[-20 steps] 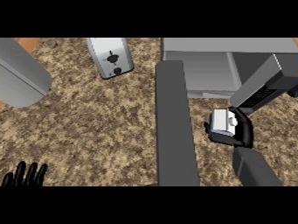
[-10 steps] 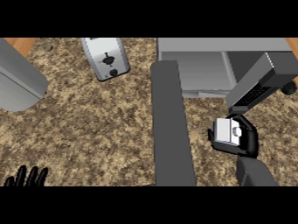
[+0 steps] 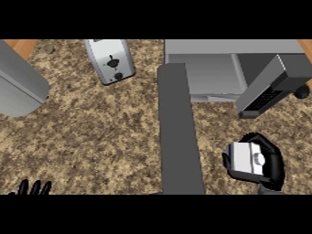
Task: Pick up the milk, place it into the microwave and close the microwave
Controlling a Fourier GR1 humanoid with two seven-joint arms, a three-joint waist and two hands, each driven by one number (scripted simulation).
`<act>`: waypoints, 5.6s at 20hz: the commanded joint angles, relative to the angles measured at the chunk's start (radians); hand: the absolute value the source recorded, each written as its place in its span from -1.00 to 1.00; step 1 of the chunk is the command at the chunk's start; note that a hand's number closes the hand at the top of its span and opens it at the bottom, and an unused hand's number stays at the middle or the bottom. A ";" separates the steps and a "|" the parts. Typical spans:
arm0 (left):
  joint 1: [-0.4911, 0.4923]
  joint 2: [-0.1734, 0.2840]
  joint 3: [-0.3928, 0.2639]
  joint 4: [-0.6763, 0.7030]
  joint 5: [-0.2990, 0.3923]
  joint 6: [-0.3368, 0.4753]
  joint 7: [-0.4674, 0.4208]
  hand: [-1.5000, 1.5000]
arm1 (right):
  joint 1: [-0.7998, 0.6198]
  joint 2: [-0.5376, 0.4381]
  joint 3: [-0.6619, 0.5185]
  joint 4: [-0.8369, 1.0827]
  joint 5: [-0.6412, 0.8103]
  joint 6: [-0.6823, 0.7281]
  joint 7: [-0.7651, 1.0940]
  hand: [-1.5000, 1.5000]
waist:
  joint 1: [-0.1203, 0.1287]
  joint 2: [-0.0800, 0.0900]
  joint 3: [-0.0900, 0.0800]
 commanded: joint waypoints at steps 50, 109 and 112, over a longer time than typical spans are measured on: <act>-0.070 0.064 0.147 0.070 0.098 -0.086 0.021 -1.00 | -0.852 -0.119 -0.006 0.994 -0.047 -0.485 -0.012 1.00 | 0.107 0.044 0.006; -0.221 0.094 0.156 0.186 0.078 -0.126 0.015 -1.00 | -0.996 -0.085 0.045 1.065 0.121 -0.634 0.123 -1.00 | 0.159 0.073 0.011; -0.193 0.091 0.163 0.184 0.071 -0.125 -0.004 -1.00 | -0.958 -0.084 0.015 1.049 0.089 -0.551 0.067 -1.00 | 0.140 0.061 0.010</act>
